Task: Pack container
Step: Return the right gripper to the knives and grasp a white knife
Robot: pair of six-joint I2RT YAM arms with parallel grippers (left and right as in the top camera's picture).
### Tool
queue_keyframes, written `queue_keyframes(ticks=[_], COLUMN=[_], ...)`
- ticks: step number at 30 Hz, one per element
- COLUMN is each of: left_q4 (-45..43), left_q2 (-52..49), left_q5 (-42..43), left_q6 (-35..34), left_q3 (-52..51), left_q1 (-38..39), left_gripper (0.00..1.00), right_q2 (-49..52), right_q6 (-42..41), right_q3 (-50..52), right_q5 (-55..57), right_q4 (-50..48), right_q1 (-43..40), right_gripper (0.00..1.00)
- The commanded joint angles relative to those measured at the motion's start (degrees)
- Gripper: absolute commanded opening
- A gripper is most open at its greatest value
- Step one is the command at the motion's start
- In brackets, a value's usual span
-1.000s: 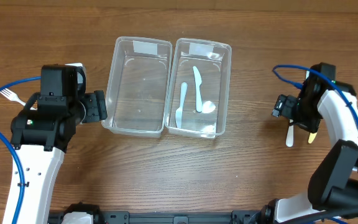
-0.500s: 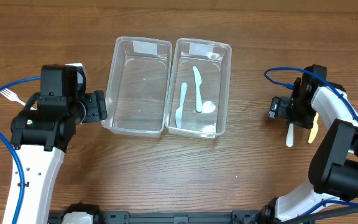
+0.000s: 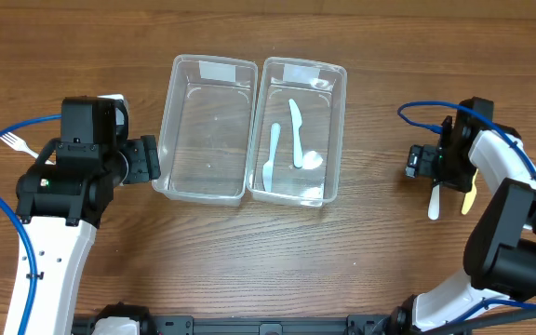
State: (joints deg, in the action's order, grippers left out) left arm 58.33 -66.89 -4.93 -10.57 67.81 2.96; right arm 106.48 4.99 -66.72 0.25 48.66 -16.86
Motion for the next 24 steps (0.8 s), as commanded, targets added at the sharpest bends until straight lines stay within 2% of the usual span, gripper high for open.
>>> queue_keyframes(ticks=[1,19,24], left_q4=[0.13,0.59,0.59], left_q2=[0.04,0.04,0.04], left_q5=[0.52,0.5,0.5], left_q6=[0.26,0.26,0.26], left_q3=[1.16,1.16,1.16], left_q1=[-0.15,-0.15,-0.15], left_gripper=[0.81,0.81,0.81], right_q2=[0.17,4.35,4.35], right_q6=[0.63,0.63,0.61], right_q3=[1.7,3.63,3.23], right_q5=[-0.63,-2.1,-2.1], right_q4=[-0.39,-2.12,-2.4], right_q1=[-1.29,-1.14,-1.16], right_gripper=[0.93,0.92,0.7])
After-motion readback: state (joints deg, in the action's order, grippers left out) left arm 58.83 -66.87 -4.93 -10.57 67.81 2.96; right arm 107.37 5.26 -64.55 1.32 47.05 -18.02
